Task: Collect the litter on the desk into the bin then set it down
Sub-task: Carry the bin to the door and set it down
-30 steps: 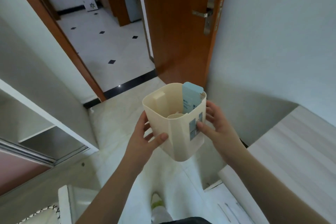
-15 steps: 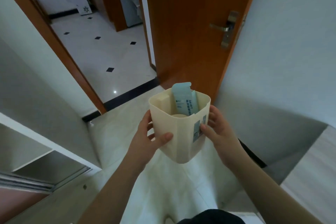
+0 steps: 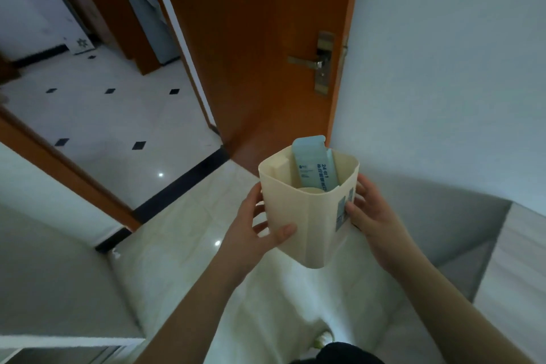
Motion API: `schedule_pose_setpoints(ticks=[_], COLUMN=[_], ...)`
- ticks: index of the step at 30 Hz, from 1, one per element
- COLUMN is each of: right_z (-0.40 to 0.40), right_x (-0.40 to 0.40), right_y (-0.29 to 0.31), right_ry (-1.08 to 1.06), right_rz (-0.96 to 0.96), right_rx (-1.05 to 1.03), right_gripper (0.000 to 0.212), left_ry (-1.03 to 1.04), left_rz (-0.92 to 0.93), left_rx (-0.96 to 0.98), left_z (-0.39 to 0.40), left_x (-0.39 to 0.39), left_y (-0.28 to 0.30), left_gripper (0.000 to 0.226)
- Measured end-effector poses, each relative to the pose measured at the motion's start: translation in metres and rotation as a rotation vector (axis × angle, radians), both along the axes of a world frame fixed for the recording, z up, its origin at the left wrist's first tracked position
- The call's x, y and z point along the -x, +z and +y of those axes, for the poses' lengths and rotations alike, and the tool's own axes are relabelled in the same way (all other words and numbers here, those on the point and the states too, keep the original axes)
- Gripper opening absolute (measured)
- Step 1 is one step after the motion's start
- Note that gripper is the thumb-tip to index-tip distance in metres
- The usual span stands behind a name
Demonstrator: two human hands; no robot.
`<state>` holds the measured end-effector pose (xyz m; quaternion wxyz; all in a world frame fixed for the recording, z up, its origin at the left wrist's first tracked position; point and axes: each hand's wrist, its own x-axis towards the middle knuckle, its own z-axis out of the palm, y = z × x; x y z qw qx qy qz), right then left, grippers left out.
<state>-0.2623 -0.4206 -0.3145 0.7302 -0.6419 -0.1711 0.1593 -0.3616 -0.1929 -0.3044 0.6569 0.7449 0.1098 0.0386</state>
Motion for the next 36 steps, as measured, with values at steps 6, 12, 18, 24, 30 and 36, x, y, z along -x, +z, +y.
schedule_pose_setpoints(ticks=[6, 12, 18, 24, 30, 36], right_z=[-0.033, -0.068, -0.102, -0.116, -0.114, -0.102], right_x=[-0.054, -0.081, -0.093, -0.108, -0.133, -0.152], right_y=[0.009, 0.009, 0.004, 0.000, 0.001, 0.003], right_ry=[-0.081, -0.188, -0.360, -0.533, -0.711, -0.855], right_rz=[0.001, 0.003, 0.003, 0.020, 0.037, 0.054], right_rx=[-0.035, -0.026, -0.005, 0.005, 0.023, 0.073], right_gripper=[0.051, 0.053, 0.055, 0.057, 0.062, 0.063], left_ry=[-0.108, -0.212, -0.395, -0.556, -0.688, -0.804], left_rz=[0.019, 0.006, 0.021, 0.036, 0.022, 0.041], left_rx=[-0.026, -0.030, 0.051, 0.114, 0.121, 0.109], left_z=[-0.020, -0.048, -0.078, -0.095, -0.104, -0.103], left_x=[-0.077, -0.132, -0.186, -0.246, -0.312, -0.363], left_y=[0.017, 0.022, 0.017, 0.003, -0.005, -0.010], left_gripper=[0.083, 0.082, 0.082, 0.081, 0.077, 0.076])
